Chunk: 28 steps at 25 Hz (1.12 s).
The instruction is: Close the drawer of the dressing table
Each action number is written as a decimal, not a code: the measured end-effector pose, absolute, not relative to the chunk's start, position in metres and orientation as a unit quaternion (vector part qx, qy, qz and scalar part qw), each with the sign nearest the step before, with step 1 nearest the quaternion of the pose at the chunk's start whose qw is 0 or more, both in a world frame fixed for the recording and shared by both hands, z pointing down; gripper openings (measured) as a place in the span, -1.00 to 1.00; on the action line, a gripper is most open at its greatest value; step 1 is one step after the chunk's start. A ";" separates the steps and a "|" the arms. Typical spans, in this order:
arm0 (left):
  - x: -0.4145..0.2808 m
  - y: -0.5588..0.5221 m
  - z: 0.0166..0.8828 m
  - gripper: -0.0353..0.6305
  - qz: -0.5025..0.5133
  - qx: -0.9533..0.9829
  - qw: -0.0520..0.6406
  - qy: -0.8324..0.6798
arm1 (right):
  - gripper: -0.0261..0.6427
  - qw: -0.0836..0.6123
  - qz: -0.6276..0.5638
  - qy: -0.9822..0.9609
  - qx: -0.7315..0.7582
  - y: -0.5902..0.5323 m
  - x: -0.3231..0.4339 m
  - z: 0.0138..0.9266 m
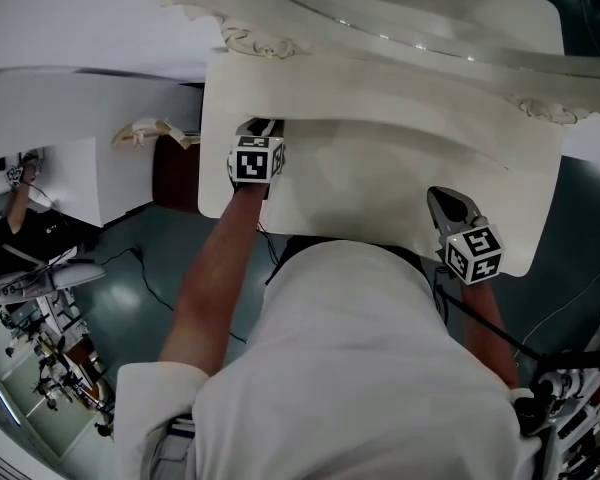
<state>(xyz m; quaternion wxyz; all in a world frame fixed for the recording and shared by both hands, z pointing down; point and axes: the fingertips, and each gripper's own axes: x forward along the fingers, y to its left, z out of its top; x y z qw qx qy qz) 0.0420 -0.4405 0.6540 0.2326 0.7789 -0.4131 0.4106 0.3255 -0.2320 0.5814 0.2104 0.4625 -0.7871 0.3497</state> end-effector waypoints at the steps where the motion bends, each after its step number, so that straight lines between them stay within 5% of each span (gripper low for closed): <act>1: 0.043 -0.441 0.654 -0.60 0.410 0.780 0.234 -0.412 | -0.92 0.211 0.349 -0.787 0.462 -0.231 0.325 0.581; 12: 0.039 -0.430 0.659 -0.35 0.416 0.783 0.241 -0.395 | -0.92 0.216 0.332 -0.790 0.468 -0.214 0.311 0.572; 20: 0.019 -0.400 0.651 -0.37 0.407 0.792 0.243 -0.385 | -0.92 0.222 0.310 -0.790 0.480 -0.198 0.291 0.559; 28: -0.023 -0.356 0.627 -0.60 0.377 0.815 0.239 -0.369 | -0.92 0.226 0.286 -0.791 0.491 -0.175 0.246 0.548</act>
